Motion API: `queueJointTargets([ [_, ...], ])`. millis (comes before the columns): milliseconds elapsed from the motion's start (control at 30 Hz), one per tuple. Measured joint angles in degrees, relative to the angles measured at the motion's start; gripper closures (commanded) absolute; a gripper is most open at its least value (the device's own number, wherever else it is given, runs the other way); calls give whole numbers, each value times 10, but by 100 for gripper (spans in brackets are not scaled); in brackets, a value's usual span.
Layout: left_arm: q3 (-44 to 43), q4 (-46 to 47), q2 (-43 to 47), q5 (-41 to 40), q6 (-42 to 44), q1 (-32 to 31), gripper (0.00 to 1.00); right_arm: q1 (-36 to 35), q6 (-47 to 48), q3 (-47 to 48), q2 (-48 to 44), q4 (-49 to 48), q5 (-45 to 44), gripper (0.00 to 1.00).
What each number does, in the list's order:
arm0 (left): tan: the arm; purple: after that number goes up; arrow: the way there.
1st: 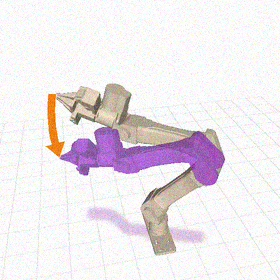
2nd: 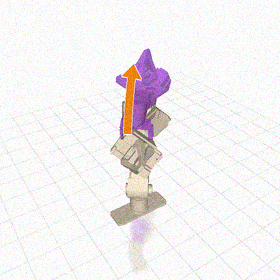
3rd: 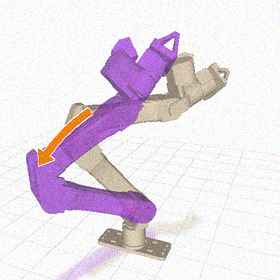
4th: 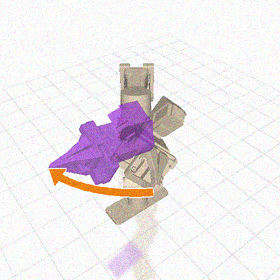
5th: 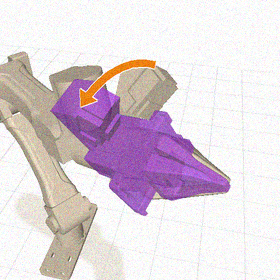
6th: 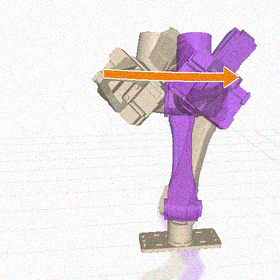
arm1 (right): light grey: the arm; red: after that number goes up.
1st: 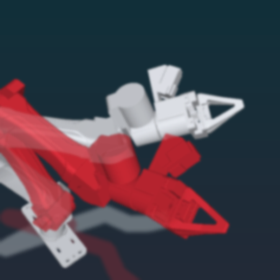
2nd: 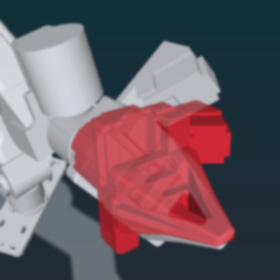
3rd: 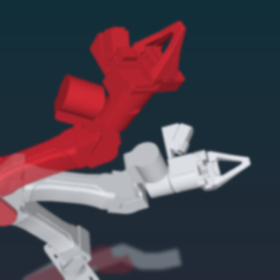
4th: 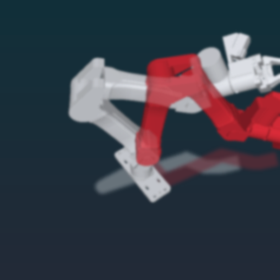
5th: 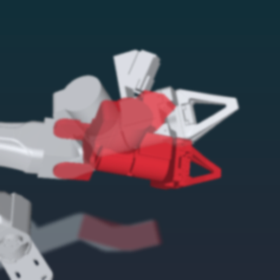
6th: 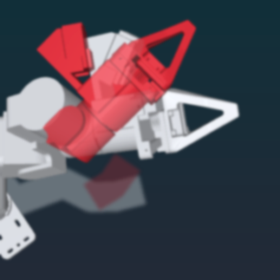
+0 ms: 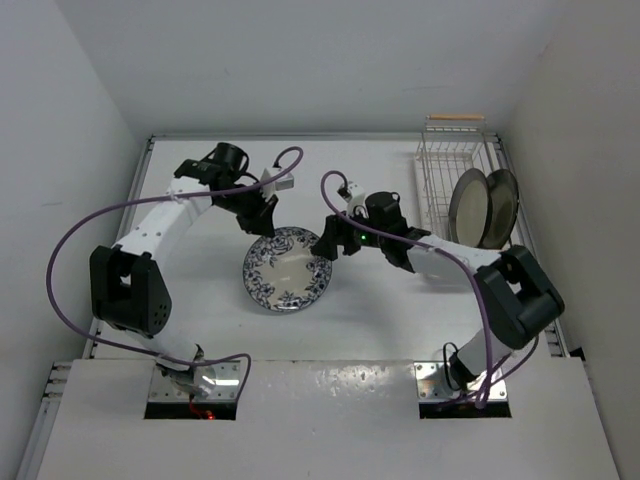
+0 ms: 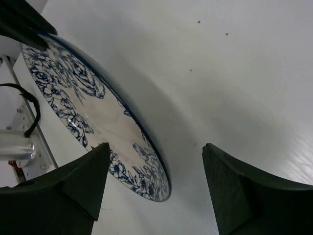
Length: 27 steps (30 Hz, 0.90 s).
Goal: Load the plates into the dish rack
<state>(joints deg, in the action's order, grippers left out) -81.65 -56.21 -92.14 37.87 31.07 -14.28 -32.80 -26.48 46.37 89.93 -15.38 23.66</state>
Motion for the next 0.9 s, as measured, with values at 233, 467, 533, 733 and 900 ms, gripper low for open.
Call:
queueJointTargets([
  [233, 0, -1, 19, 18, 10, 1, 100, -40, -25, 23, 82, -26, 14, 87],
  [467, -26, 19, 30, -1, -8, 20, 51, -63, -17, 23, 45, -21, 14, 100],
  [533, -46, 21, 30, -28, -41, 21, 36, -61, -14, 23, 19, 9, -29, 100],
  [733, -88, 42, 30, -163, -140, 75, 22, -40, 26, 54, -75, 149, -207, 100],
  [900, -91, 59, 32, -267, -195, 135, 20, -23, 83, 106, -160, 216, -374, 100],
])
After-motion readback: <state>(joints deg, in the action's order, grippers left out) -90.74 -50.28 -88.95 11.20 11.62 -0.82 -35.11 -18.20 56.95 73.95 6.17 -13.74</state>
